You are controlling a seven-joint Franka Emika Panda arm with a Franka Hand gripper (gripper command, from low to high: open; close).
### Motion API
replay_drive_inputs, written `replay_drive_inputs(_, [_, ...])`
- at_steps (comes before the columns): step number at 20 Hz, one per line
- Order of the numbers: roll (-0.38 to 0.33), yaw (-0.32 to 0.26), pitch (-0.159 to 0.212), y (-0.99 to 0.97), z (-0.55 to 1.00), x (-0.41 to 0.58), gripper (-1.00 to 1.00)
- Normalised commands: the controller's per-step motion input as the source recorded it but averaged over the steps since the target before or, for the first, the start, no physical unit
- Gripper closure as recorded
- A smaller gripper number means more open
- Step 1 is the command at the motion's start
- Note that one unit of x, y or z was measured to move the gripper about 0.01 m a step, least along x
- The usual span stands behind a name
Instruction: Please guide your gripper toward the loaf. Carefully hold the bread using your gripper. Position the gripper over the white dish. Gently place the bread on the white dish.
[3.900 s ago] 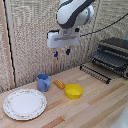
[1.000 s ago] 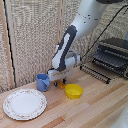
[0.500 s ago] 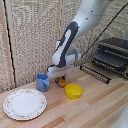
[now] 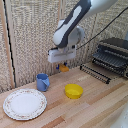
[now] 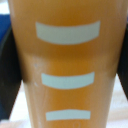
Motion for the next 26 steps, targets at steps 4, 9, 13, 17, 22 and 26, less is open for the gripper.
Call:
replay_drive_inputs(4, [0.06,-0.003,0.051,0.83,0.5,0.049,1.0])
replay_drive_inputs(9, [0.002,0.0,0.085,0.96,0.2,0.095,1.0])
replay_drive_inputs(13, [0.0,0.008,0.077,1.0,-0.02,0.186,1.0])
replay_drive_inputs(17, [0.0,0.022,0.051,1.0,-0.16,0.226,1.0])
replay_drive_inputs(22, [-0.005,0.026,0.025,1.0,-0.35,0.306,1.0])
replay_drive_inputs(26, [-0.026,0.043,0.006,0.93,-0.45,0.379,1.0])
